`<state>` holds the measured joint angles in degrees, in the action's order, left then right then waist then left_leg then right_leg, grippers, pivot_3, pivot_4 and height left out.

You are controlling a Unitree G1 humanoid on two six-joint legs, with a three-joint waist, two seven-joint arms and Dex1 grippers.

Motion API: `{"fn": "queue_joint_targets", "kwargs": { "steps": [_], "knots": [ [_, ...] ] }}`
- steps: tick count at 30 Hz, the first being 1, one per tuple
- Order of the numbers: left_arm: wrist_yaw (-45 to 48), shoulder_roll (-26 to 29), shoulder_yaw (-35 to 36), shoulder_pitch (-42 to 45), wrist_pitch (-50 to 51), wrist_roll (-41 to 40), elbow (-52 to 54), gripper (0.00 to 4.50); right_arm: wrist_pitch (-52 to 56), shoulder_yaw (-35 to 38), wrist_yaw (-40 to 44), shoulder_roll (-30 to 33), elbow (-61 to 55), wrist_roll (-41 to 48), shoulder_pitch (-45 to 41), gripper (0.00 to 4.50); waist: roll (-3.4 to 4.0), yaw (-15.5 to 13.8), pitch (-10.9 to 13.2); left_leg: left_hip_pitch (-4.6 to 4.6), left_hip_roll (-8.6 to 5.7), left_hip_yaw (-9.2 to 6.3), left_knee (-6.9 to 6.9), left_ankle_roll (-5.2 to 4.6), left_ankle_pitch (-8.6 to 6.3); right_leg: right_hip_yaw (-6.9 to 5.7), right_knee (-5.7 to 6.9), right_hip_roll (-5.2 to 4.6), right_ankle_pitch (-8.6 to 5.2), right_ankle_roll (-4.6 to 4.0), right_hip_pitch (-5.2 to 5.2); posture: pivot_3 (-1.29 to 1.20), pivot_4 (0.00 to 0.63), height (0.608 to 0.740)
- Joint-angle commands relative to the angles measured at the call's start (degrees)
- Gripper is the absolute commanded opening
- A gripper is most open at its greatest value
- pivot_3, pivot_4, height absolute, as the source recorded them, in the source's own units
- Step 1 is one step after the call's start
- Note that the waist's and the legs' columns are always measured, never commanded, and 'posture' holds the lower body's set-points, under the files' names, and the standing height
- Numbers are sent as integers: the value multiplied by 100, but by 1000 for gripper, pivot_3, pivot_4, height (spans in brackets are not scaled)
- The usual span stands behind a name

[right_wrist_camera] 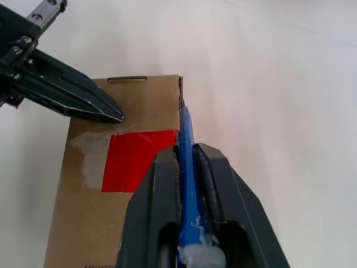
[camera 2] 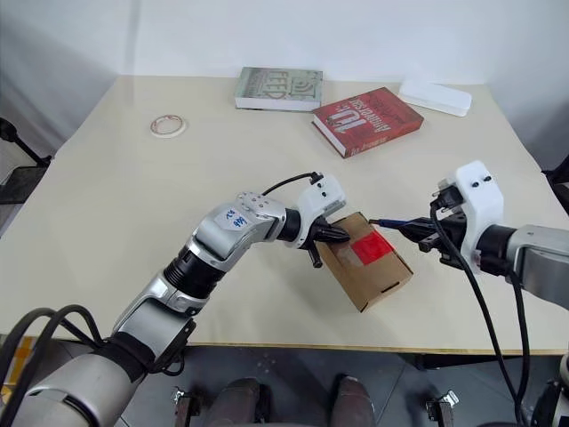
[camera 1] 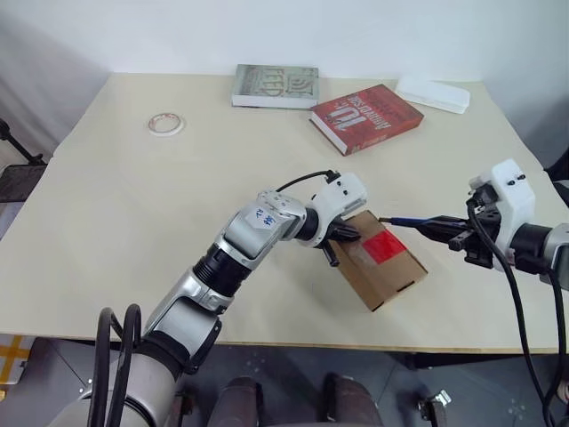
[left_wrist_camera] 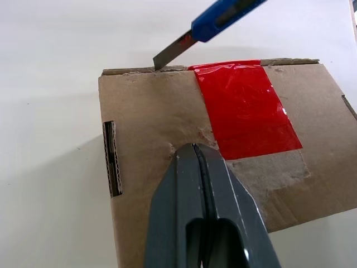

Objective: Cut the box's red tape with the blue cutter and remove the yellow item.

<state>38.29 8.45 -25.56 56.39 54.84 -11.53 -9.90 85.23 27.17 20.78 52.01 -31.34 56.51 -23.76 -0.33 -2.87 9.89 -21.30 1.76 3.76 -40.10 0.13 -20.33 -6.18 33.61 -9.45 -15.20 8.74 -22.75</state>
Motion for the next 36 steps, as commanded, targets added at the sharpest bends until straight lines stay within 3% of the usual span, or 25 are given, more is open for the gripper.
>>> {"fn": "queue_joint_targets", "kwargs": {
  "steps": [1,36],
  "knots": [
    [-110,43,-136,-93,176,233,-207,17,-128,54,45,72,-66,-43,49,123,0,1,0,0,0,0,0,0,0,0,0,0,0,0,0,0,150,740],
    [-172,17,-119,-198,263,225,-113,17,318,723,-7,210,-556,576,846,123,0,-26,0,-3,-1,-3,5,-5,-4,-3,-11,0,0,0,1,0,150,740]
  ]
}}
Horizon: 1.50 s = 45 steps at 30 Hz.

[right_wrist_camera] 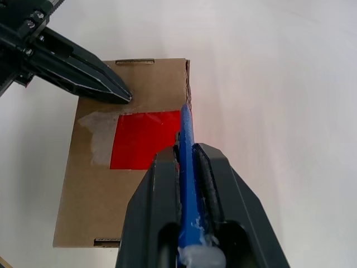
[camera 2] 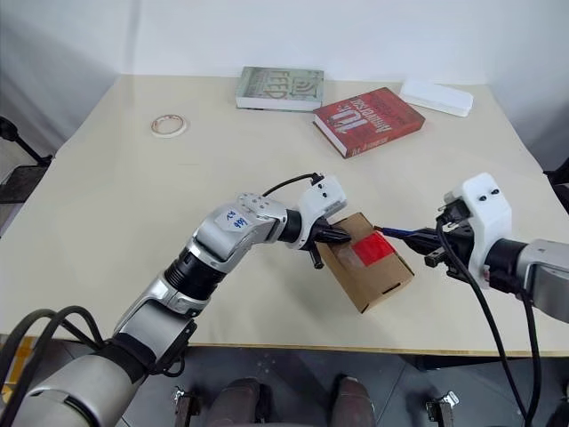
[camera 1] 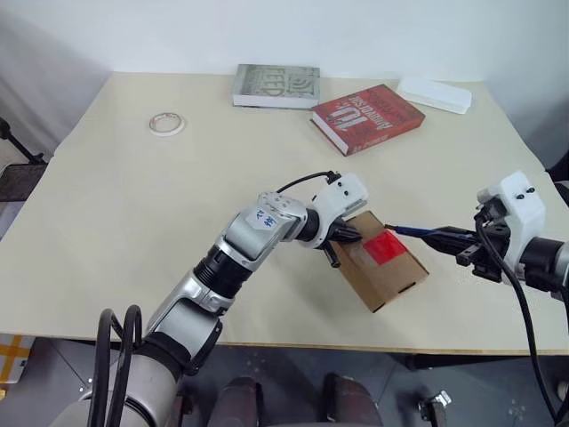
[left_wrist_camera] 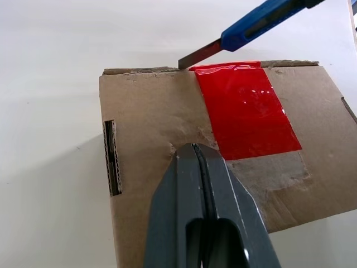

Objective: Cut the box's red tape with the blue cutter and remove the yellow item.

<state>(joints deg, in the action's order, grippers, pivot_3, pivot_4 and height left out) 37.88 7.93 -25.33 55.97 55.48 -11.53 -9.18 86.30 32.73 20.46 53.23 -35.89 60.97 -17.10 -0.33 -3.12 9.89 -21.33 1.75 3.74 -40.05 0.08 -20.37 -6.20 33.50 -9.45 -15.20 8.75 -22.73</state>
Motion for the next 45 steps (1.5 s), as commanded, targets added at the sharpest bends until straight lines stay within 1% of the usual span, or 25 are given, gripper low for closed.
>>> {"fn": "queue_joint_targets", "kwargs": {
  "steps": [1,11,17,20,27,34,36,39,45],
  "knots": [
    [-129,69,-141,-152,200,225,-191,17,229,219,35,117,-114,162,222,123,0,-1,0,0,0,0,0,0,-1,0,0,0,0,0,0,0,150,740],
    [-111,56,-144,-127,181,227,-242,17,221,503,0,317,-181,376,609,123,0,1,0,0,0,0,0,-2,-3,0,-5,0,0,0,2,0,150,740],
    [-116,44,-144,-126,180,227,-248,17,246,628,-64,306,-262,496,798,123,0,0,0,0,0,0,0,-3,-3,0,-5,0,0,0,2,0,150,740],
    [-108,39,-133,-116,173,220,-263,17,193,580,-109,292,-274,479,879,123,0,1,0,0,0,0,0,-3,-3,0,-6,0,0,0,3,0,150,740],
    [-97,23,-130,-89,155,220,-285,17,-57,126,-195,281,-39,326,562,123,0,12,0,2,0,1,-1,-3,-3,0,-5,0,0,0,3,0,150,740],
    [-100,22,-121,-95,165,218,-257,17,-305,-501,-130,321,227,125,111,123,0,31,0,3,0,2,-2,-3,-3,1,-5,0,0,0,4,0,150,740],
    [-112,22,-115,-98,164,225,-256,17,-297,-554,-116,332,247,104,34,123,0,28,0,4,0,3,-2,-3,-3,2,-4,0,0,0,3,0,150,740],
    [-125,17,-103,-110,176,225,-243,17,-241,-476,-83,361,206,125,62,123,0,25,0,2,0,1,-1,-2,-3,0,-5,0,0,0,3,0,150,740],
    [-133,20,-98,-131,194,225,-225,17,4,13,3,519,4,252,507,123,0,7,0,-1,0,1,0,-3,-3,-1,-7,0,1,0,3,0,150,740]
  ]
}}
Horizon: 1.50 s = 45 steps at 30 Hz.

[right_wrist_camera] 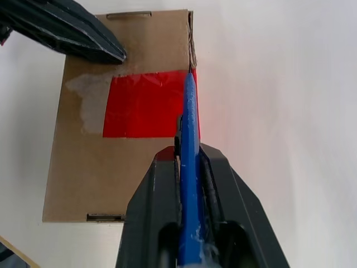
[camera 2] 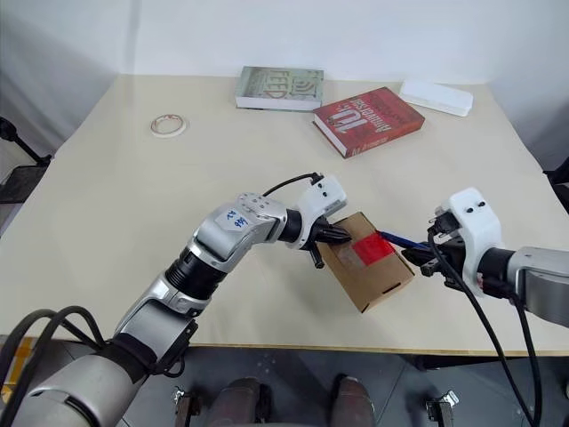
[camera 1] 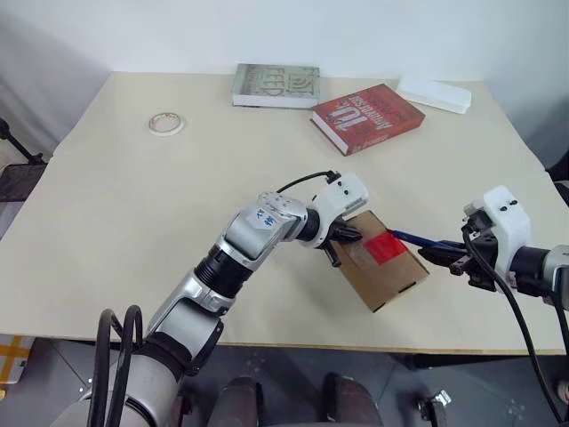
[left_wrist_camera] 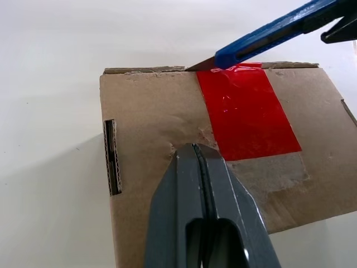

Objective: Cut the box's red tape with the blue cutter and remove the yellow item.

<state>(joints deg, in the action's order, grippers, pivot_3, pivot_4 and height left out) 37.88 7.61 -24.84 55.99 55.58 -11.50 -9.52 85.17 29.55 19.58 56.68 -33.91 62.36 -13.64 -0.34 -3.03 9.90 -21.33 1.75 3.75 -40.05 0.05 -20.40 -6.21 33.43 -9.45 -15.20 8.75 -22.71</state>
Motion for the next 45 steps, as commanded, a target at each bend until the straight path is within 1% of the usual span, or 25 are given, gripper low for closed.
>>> {"fn": "queue_joint_targets", "kwargs": {
  "steps": [1,11,16,18,21,24,26,30,32,34,36,39,41,42,43,44,45],
  "knots": [
    [-134,49,-147,-132,183,223,-198,17,155,430,117,213,-231,135,254,123,0,2,0,0,0,0,0,0,0,0,-1,0,0,0,0,0,150,740],
    [-147,28,-152,-121,155,232,-245,17,402,1027,368,521,-411,287,875,123,-1,-4,1,0,0,0,0,-2,-1,1,-2,0,0,0,0,0,150,740],
    [-152,50,-145,-141,151,239,-240,17,456,1584,666,716,-482,214,1331,123,-2,-5,1,-1,0,-1,0,-3,-2,1,-3,0,0,0,0,0,150,740],
    [-147,64,-145,-138,136,243,-251,17,267,1946,916,739,-484,256,1367,123,-3,-5,2,0,0,1,-1,-3,-2,1,-3,0,0,0,1,0,150,740],
    [-142,76,-127,-121,91,246,-285,17,-157,2554,1242,620,-347,456,1149,123,-3,-3,2,0,0,1,-1,-3,-2,2,-2,0,0,0,0,0,150,740],
    [-139,56,-30,-103,-12,213,-323,17,-631,2939,1353,454,-126,300,1104,123,-9,-7,5,2,0,0,-1,-3,-2,2,-2,0,0,0,2,0,150,740],
    [-82,35,84,-63,-187,153,-365,17,-1395,2688,1250,247,230,-326,1097,123,-10,-2,5,1,0,0,-1,-3,-2,2,-3,0,0,1,2,0,150,740],
    [-12,-93,366,35,-489,23,-459,17,-2870,1646,1061,-338,1193,-1584,1128,123,-13,29,5,2,-2,8,-2,-2,-1,5,-3,0,3,6,1,0,150,740],
    [-71,-173,560,104,-780,19,-519,17,-3709,1083,903,-837,1722,-2242,1137,123,-11,36,6,5,-2,9,1,1,1,5,0,0,4,7,0,0,150,740],
    [-260,-296,919,218,-1019,-46,-641,17,-4444,580,802,-1368,2296,-2779,1147,123,-8,39,6,2,-2,12,6,7,4,4,4,0,5,10,-8,0,150,740],
    [-384,-383,1249,291,-1197,-153,-685,17,-4791,320,636,-1763,2823,-3072,1063,123,7,46,14,0,-2,14,10,10,6,2,5,0,7,14,-12,0,150,740],
    [-382,-446,1534,328,-1182,-309,-574,17,-5164,55,611,-2016,3222,-3362,1002,123,31,54,18,-10,-4,17,11,11,7,0,3,0,9,18,-20,0,150,740],
    [-334,-428,1673,311,-1069,-430,-340,0,-5204,-150,675,-2043,3320,-3487,1039,836,31,87,18,-9,-4,19,12,11,6,0,1,0,10,19,-20,0,150,740],
    [-316,-413,1726,297,-990,-491,-237,0,-5162,-183,723,-2022,3267,-3476,1058,1054,31,98,18,-9,-4,19,11,10,6,0,1,0,11,22,-20,0,150,740],
    [-304,-396,1785,288,-889,-568,-141,0,-5122,-184,762,-1990,3205,-3463,1066,1425,31,103,18,-9,-4,19,11,11,7,0,1,0,11,22,-20,0,150,740],
    [-306,-362,1878,279,-769,-665,-25,0,-5103,-149,766,-1930,3139,-3469,1057,1655,32,116,19,-9,-4,19,12,11,7,0,1,0,11,22,-20,0,150,740],
    [-306,-322,1961,273,-634,-755,73,0,-5082,-100,762,-1866,3099,-3473,1038,2085,32,126,19,-9,-3,19,12,11,7,0,1,0,11,22,-20,0,150,740]
  ]
}}
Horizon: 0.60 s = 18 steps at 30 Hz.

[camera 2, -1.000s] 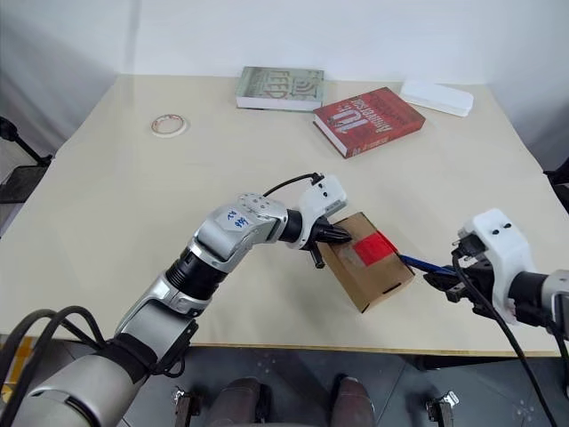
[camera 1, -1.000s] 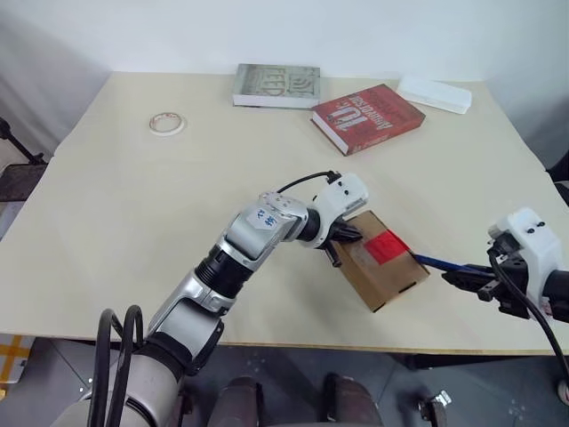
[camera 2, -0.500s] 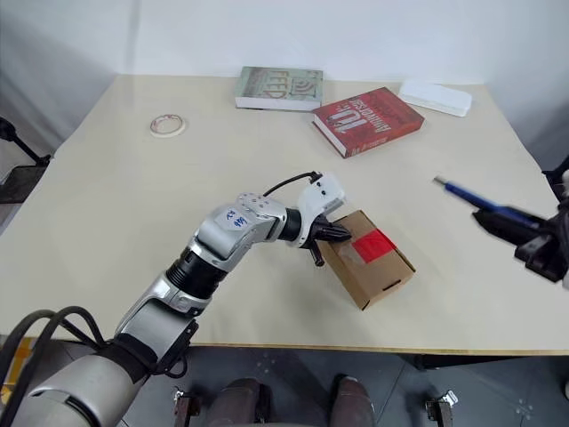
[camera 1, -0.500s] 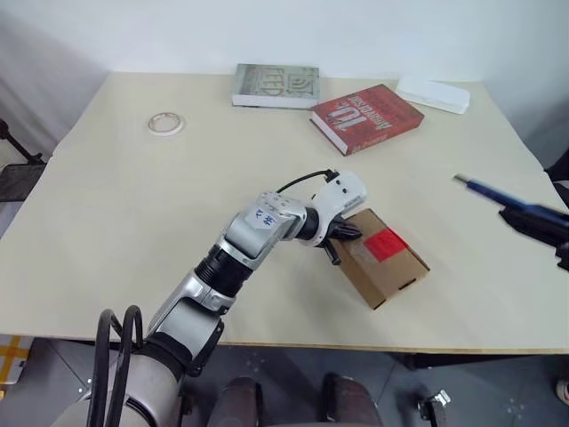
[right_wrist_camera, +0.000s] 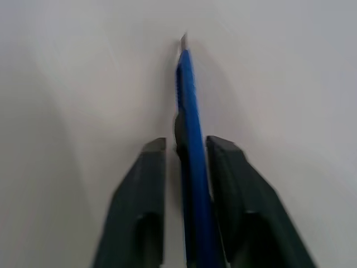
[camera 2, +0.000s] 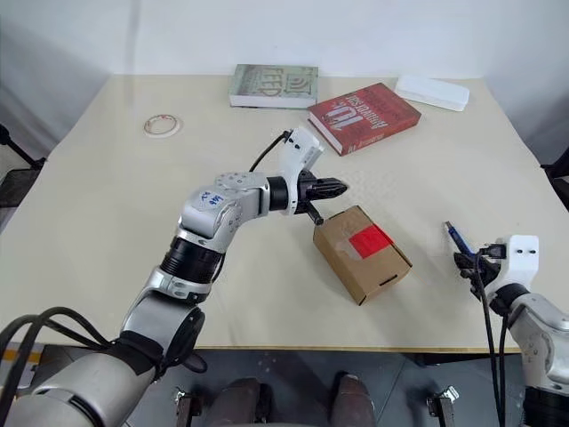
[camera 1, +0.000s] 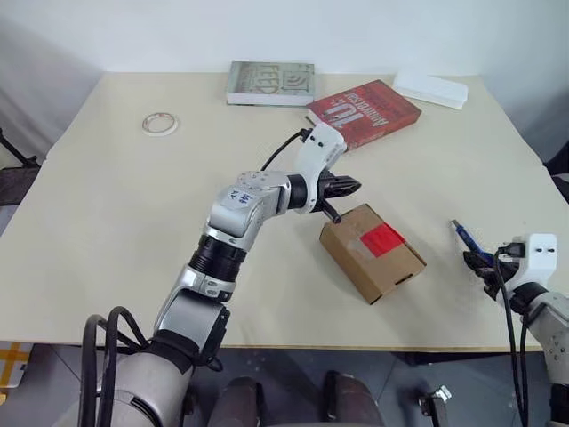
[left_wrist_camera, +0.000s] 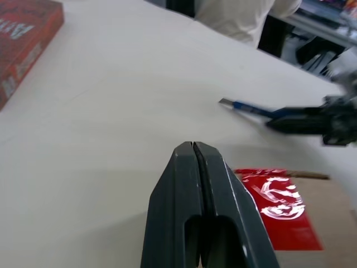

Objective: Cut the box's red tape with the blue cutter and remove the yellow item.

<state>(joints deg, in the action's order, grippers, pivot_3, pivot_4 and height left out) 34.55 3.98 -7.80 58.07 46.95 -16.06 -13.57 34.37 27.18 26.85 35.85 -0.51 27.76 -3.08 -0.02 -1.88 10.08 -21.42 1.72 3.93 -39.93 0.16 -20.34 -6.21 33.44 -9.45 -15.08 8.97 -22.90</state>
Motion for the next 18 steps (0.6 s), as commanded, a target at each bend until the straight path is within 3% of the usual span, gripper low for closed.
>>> {"fn": "queue_joint_targets", "kwargs": {
  "steps": [1,7,8,11,14,18],
  "knots": [
    [34,93,317,54,357,-374,570,0,29,191,28,284,-279,-10,-38,2391,0,24,0,0,0,0,0,0,0,0,0,0,0,0,0,0,150,740],
    [257,899,235,-443,991,-503,1275,0,278,281,266,931,-712,-21,111,4448,8,63,-1,9,1,1,10,2,1,2,2,0,0,0,0,0,150,740],
    [265,972,244,-504,1055,-543,1353,0,321,285,299,987,-778,-4,133,4479,8,65,-1,15,1,3,16,3,1,4,3,0,0,0,0,0,150,740],
    [366,1368,283,-871,1295,-656,1657,0,728,107,421,1315,-1065,103,-65,4479,5,53,0,16,3,2,18,8,4,2,5,1,0,0,0,0,150,740],
    [514,1673,107,-1288,1580,-796,2029,0,1387,-470,716,1745,-1258,193,-422,3859,6,68,1,15,3,5,13,8,4,7,5,1,0,0,0,0,150,740],
    [501,1772,-499,-1991,1484,-667,2332,0,1523,-1659,1040,1963,-1163,-126,-1325,2445,5,50,2,17,5,-1,11,9,3,5,7,2,0,0,2,0,150,740]
  ]
}}
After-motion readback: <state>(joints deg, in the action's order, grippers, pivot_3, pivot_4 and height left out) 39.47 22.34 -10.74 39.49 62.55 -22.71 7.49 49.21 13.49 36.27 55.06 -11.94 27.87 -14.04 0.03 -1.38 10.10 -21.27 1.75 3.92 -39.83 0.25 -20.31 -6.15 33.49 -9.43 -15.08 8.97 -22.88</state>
